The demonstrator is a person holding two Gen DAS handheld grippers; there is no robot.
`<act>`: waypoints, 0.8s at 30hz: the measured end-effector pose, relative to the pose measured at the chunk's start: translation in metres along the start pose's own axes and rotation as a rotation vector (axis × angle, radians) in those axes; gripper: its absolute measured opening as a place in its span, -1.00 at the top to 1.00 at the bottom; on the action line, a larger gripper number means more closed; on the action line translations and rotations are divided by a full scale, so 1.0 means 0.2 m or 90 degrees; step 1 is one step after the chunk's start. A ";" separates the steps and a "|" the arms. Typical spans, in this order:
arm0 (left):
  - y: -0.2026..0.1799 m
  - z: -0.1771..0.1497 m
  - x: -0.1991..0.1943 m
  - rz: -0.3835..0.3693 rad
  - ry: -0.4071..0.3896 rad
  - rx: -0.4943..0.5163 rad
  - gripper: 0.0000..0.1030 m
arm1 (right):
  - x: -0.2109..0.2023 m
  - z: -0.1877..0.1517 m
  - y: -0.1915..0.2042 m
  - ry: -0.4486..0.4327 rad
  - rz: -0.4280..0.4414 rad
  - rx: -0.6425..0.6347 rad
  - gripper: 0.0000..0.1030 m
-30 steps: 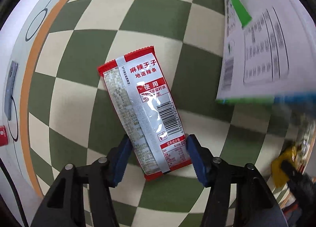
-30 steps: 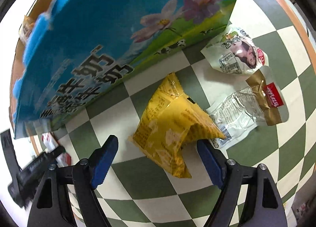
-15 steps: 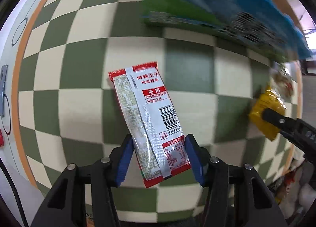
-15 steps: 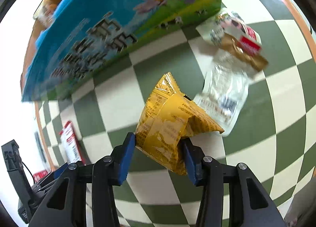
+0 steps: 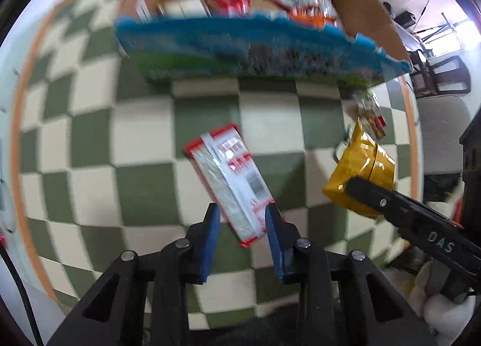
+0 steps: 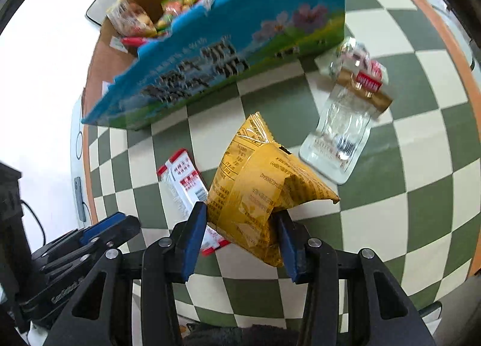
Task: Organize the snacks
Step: 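Grasp the white-red strip packet with the left tool while the right tool grasps the yellow packet, then lift the white-red strip packet and yellow packet and carry both over the box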
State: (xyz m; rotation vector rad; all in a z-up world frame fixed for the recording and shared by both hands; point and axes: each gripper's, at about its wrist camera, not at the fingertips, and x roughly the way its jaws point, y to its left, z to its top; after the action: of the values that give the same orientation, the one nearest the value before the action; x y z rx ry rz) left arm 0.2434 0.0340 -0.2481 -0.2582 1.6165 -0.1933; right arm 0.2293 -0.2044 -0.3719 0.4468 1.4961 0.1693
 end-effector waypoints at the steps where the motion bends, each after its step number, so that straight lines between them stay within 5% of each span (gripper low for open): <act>1: 0.09 -0.01 -0.03 -0.020 0.013 -0.027 0.41 | -0.01 0.01 -0.01 -0.002 0.000 0.002 0.07; 7: 0.17 0.00 0.18 -0.097 0.083 -0.165 0.41 | -0.05 0.03 -0.10 -0.009 0.011 0.033 0.07; 18: -0.02 0.08 0.37 0.088 0.148 -0.155 0.26 | -0.02 0.03 -0.19 0.000 0.025 0.028 0.07; 22: 0.00 0.09 0.38 0.081 0.154 -0.183 0.19 | -0.03 0.04 -0.20 0.008 0.045 0.022 0.07; 24: 0.00 0.10 0.39 0.058 0.155 -0.195 -0.08 | -0.04 0.05 -0.21 0.010 0.052 0.015 0.07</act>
State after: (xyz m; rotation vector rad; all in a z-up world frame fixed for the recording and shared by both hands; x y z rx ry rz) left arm 0.2599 0.0124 -0.3238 -0.4071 1.8950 0.0994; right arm 0.2314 -0.2481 -0.3805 0.5263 1.4973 0.2204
